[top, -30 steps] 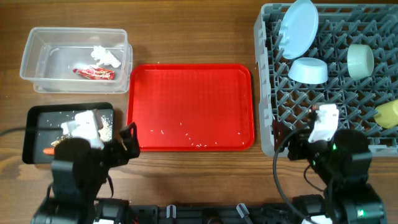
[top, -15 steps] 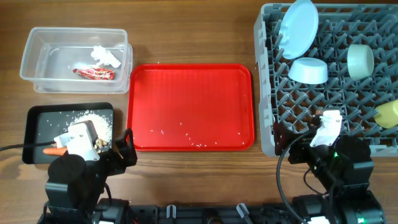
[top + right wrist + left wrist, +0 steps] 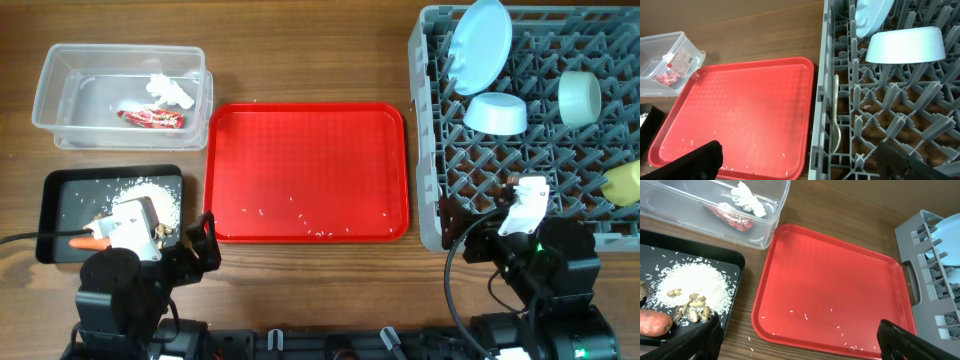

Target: Sort waste into correct bins and load items into the dishwasher rack

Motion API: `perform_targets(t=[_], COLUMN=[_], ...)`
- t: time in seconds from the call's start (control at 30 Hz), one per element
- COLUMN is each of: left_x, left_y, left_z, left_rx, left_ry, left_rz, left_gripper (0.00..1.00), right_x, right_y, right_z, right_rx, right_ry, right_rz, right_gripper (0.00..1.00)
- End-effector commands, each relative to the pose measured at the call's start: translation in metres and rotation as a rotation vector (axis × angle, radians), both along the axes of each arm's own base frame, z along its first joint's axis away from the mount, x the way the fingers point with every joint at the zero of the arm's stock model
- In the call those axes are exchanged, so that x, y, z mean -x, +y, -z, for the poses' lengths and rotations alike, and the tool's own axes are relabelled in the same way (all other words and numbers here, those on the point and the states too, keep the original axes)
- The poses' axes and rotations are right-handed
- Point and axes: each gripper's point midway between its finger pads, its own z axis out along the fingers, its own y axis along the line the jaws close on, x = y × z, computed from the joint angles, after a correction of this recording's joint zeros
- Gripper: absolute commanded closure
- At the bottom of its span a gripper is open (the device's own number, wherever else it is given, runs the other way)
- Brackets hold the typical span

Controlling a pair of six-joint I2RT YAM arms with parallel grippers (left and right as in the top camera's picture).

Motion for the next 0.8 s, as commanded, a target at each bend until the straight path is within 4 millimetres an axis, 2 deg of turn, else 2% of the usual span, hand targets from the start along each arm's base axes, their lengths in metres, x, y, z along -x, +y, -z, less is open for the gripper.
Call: perform_targets(t=[0.0, 0.1, 0.23, 0.5, 0.63, 0.77], left_x=[0.001, 0.001, 0.001, 0.001, 0.001, 0.001], left_y=[0.002, 0.002, 0.002, 0.002, 0.002, 0.002], left_z=[0.002, 0.002, 0.002, 0.002, 0.002, 0.002], left_rx=[-0.004, -0.004, -0.004, -0.004, -0.004, -0.004], left_ry=[0.001, 0.001, 0.001, 0.002, 0.001, 0.001], left_rz=[-0.013, -0.013, -0.013, -0.013, -0.013, -0.013], left_gripper=[0.0, 0.0, 0.0, 0.0, 0.0, 0.0], right_x=[0.003, 0.008, 0.011, -0.013, -0.026, -0.033], right_y=[-0.002, -0.015, -0.021, -0.029, -0.027, -0.027], right_z=[0.002, 0.004, 0.009, -0.002, 0.007, 0.032], right_rx=[0.0, 0.056, 0.062, 0.026, 0.009, 0.013], right_ry=[-0.011, -0.065, -0.155, -0.513, -0.598, -0.596], right_rz=[0.015, 0.058, 0.092, 0.161, 0.165, 0.166], right_gripper=[0.0, 0.0, 0.0, 0.0, 0.0, 0.0])
